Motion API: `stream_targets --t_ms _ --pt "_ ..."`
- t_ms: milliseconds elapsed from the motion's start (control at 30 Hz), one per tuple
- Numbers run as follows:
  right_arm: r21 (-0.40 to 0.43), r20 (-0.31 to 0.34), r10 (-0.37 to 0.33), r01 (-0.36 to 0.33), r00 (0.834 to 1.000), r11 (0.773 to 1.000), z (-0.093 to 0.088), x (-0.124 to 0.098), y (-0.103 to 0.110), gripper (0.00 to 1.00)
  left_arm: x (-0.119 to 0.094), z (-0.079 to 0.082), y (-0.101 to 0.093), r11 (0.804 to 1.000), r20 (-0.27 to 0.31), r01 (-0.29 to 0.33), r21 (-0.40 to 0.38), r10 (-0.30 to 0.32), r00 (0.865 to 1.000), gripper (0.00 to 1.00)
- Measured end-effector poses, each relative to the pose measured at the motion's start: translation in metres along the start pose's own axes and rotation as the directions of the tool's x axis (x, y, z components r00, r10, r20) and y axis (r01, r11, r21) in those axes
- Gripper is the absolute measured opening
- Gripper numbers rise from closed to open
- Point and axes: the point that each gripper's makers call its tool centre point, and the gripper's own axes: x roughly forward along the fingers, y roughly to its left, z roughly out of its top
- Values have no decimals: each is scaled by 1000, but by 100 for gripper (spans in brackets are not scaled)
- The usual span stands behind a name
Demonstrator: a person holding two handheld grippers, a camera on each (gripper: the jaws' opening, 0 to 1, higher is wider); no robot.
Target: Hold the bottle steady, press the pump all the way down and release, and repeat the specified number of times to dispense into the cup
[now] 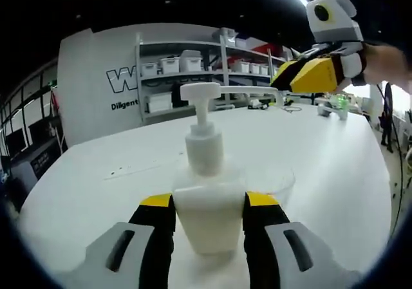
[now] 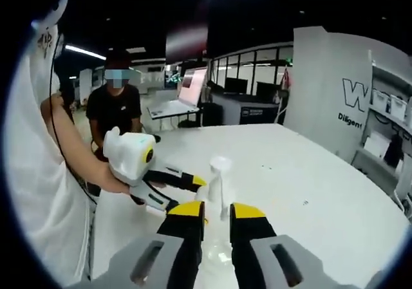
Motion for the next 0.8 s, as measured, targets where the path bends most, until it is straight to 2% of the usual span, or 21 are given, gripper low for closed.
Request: stream_targets --t_ms 67,200,500,533,600,633,800 --pt "35 -3 3 -3 1000 999 0 0 1 9 0 0 0 1000 -1 0 2 0 1000 39" --pt "17 -31 12 -11 999 1000 -8 4 1 5 0 0 0 1000 -2 1 3 -1 1000 39" --pt "13 -48 8 -7 999 1000 -8 6 -2 0 0 -1 0 1000 -3 1 1 -1 1000 39" --pt "-18 -57 -4 3 998 1000 -9 6 -5 0 1 -1 0 1000 -4 1 2 -1 1000 39" --pt "3 -59 5 -5 998 1000 -9 7 -3 0 1 -1 0 1000 -4 2 2 -2 1000 39" --pt "-17 -58 0 -1 998 1000 -8 6 -4 0 1 -1 1 1000 -4 2 3 -2 1000 39" --pt "-10 -62 5 -6 998 1000 -10 6 -3 0 1 -1 0 1000 -3 3 2 -3 1000 39"
